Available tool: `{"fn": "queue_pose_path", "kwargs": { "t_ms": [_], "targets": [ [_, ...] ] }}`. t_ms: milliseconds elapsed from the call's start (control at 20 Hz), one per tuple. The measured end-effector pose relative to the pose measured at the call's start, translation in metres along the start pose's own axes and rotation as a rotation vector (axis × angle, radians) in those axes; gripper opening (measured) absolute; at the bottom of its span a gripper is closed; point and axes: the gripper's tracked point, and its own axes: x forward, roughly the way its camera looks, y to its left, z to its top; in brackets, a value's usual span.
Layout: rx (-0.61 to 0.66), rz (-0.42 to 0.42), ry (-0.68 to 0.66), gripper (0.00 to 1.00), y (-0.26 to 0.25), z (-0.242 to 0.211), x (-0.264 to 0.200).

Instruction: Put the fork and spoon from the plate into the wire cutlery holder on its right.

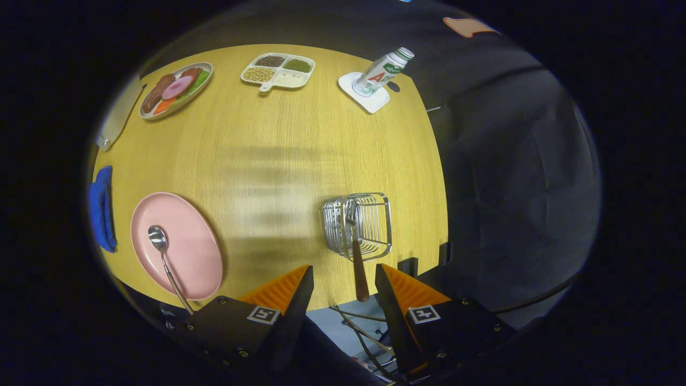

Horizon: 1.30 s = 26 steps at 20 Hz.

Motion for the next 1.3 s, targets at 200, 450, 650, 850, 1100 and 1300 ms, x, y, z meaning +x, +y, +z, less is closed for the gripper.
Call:
{"fn": "queue_pose_path", "kwargs": {
  "t_ms": [200,450,650,850,1100,1300],
  "targets": [
    [-0.059,0.015,-0.024,0.72,0.041,-0.001,-0.017],
    [-0.164,0.057,-0.049,0.72,0.099,-0.009,-0.03],
    [-0.247,0.106,-0.057,0.72,0.148,-0.022,-0.035],
    [-0.294,0.162,-0.049,0.72,0.192,-0.037,-0.033],
    [-0.308,0.231,-0.041,0.71,0.23,-0.049,-0.023],
    [-0.317,0.262,-0.018,0.7,0.246,-0.058,-0.005]
  ]
}}
